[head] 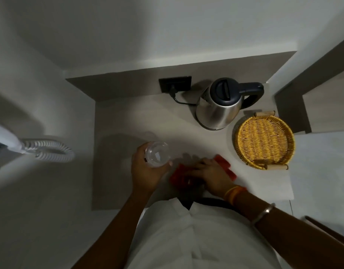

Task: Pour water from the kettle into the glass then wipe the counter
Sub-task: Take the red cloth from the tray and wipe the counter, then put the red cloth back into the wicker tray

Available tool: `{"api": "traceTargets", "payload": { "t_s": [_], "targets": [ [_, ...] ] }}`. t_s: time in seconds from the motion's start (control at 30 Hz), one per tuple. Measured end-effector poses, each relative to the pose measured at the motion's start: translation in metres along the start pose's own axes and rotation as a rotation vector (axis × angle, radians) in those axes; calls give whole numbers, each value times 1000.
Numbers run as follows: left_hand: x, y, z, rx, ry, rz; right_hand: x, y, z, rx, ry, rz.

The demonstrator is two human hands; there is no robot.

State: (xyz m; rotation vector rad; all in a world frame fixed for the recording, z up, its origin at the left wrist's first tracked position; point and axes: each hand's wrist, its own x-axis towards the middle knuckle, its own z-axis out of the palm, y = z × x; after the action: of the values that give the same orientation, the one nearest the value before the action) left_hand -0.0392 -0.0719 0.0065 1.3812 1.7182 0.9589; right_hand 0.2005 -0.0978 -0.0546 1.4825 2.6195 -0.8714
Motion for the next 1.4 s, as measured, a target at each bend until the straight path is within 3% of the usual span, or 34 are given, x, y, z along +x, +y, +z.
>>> {"api": "traceTargets", "payload": {
  "t_s": [0.17, 0.33, 0.6, 0.97, 1.07, 1.27, 1.4],
  "targets": [
    [1, -11, 17, 32, -24, -55, -24, 38, -68, 73, 342, 288],
    [8, -21, 35, 58, -60, -114, -43, 90, -115, 46, 464, 396],
    [20, -23, 54, 33, -48, -128, -57, 155, -100, 89, 306, 631],
    [27, -25, 71, 43, -30, -138, -46, 156, -86, 206, 234, 645],
    [24, -22, 72, 36, -25, -116, -45, 163, -75, 140, 251, 647],
    [22, -20, 72, 46, -13, -116, -45, 156, -70, 25, 187, 882],
    [20, -19, 74, 57, 4, -118, -45, 155, -70, -26, 155, 900]
  ]
}}
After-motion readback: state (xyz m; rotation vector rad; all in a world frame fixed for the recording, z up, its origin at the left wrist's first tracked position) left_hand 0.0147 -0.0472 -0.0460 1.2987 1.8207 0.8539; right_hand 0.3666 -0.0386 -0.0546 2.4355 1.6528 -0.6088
